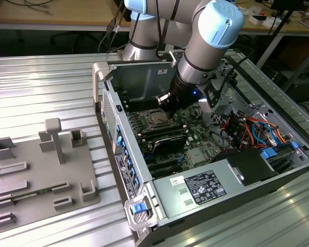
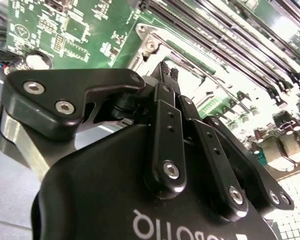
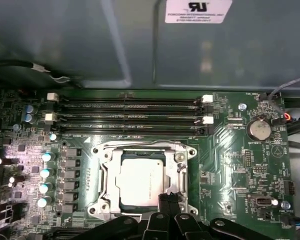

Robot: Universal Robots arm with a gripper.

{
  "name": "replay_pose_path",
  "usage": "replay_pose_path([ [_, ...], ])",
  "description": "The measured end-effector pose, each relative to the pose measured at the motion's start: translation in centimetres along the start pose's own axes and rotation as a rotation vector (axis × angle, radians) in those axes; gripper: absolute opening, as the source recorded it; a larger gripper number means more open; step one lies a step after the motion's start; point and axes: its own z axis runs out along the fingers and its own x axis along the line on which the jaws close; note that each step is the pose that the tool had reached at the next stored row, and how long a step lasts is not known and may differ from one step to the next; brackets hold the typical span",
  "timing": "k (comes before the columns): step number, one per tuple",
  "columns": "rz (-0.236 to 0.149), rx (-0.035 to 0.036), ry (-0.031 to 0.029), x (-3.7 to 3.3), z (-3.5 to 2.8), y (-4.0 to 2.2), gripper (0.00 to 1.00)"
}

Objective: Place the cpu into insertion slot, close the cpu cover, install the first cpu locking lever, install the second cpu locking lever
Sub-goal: 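Install the second cpu locking lever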

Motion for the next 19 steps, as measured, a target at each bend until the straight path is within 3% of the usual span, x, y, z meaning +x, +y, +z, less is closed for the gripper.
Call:
replay_pose_path([
  [1, 0.000, 0.0041, 0.0002, -0.07, -0.04, 0.01, 0.11],
  [2, 0.000, 0.0128, 0.0005, -0.13, -0.10, 0.02, 0.11],
  [4, 0.000, 0.0492, 0.0016, -0.22, -0.22, 0.05, 0.11],
  [5, -0.001, 0.0732, 0.0022, -0.26, -0.29, 0.06, 0.11],
  [6, -0.001, 0.1082, 0.0035, -0.34, -0.37, 0.07, 0.11],
  [8, -0.001, 0.1158, 0.0045, -0.39, -0.37, 0.06, 0.11],
  [19, -0.001, 0.1164, 0.0055, -0.39, -0.48, -0.68, 0.11],
])
